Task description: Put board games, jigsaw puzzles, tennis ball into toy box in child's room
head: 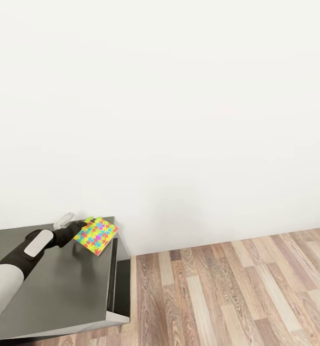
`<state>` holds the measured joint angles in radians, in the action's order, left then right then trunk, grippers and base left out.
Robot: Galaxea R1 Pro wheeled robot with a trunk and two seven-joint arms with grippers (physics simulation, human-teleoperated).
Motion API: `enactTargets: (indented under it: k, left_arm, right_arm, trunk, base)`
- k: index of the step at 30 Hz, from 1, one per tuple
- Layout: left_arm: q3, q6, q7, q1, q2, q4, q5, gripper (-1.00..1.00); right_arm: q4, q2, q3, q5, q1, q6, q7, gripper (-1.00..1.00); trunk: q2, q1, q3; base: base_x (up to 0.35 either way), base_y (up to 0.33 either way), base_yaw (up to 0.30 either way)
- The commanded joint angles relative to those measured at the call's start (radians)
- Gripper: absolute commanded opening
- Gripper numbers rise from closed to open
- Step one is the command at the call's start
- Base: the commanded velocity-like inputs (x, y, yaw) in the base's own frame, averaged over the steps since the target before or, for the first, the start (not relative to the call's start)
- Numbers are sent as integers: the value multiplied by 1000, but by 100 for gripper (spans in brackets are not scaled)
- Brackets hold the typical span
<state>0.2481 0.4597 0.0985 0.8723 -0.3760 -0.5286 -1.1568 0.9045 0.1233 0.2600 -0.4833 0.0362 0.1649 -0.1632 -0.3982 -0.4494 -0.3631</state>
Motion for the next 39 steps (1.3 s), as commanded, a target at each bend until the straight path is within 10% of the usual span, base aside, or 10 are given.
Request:
enactTargets:
  k: [1, 39]
  left_arm:
    - [7, 0, 9, 1, -1, -2, -11, 100]
    - [7, 1, 9, 1, -1, -2, -11, 100]
  right_arm:
    - [4, 0, -1, -8, 1, 5, -6, 100]
    - [4, 1, -1, -9, 1, 5, -6, 100]
  trunk:
    - [-2, -1, -2]
    - [-2, -1, -3]
  base:
    - [0, 86, 0]
    - [20, -6, 0]
